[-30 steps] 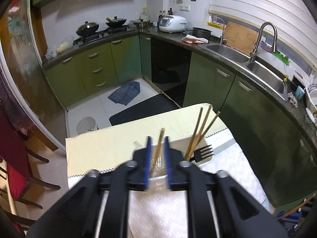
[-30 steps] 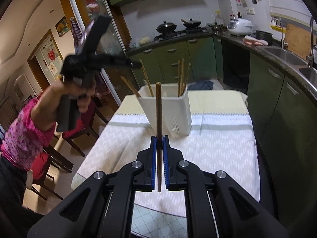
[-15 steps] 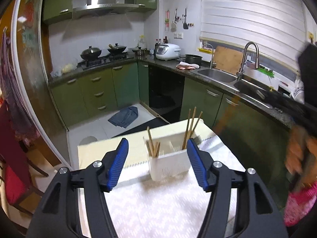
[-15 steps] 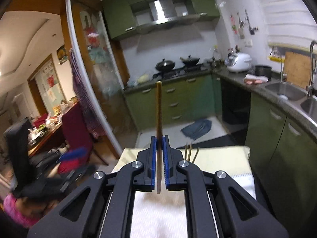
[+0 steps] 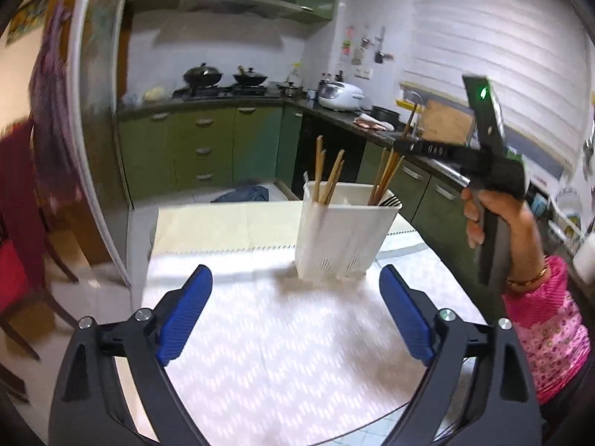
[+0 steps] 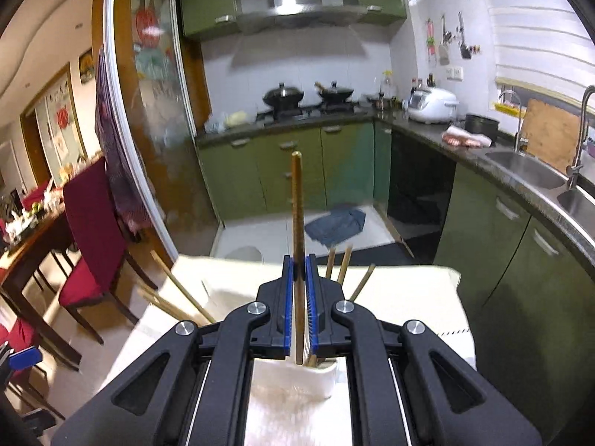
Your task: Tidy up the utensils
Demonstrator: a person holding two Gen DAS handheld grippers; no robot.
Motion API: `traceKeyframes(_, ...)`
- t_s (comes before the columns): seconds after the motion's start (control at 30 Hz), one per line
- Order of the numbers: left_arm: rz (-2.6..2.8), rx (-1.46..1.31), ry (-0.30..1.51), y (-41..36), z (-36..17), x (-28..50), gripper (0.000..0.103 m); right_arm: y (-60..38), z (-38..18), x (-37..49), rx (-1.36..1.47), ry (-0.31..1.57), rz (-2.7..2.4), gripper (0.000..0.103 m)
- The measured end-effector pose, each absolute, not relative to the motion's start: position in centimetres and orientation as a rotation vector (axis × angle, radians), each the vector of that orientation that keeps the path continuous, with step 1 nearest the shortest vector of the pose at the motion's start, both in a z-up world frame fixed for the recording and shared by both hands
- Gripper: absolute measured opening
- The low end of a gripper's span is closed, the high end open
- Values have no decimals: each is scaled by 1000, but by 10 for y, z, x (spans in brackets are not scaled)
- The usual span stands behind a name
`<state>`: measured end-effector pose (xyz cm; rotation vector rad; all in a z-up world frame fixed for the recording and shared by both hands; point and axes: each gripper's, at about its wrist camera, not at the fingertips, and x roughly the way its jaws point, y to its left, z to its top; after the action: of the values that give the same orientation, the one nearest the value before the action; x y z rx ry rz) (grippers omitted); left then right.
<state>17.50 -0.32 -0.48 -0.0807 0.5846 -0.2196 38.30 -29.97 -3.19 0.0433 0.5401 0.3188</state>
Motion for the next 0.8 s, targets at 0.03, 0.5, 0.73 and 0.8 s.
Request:
traceKeyframes(0.03,-212,-91,578,-1,-9,170,88,-298,-39,387,40,553,316,8)
traceKeyframes(0.5,-147,-100,492,-8,-28,131,97,-330,-52,286,60,450,347,41)
traceKeyframes(0.73,-199,-72,515,-17,-46,116,97,-374,-75,160,63,348,284,70)
traceKeyframes(0.8,-205,-39,509,-22,-47,111,97,-380,-83,135,59,346,281,79)
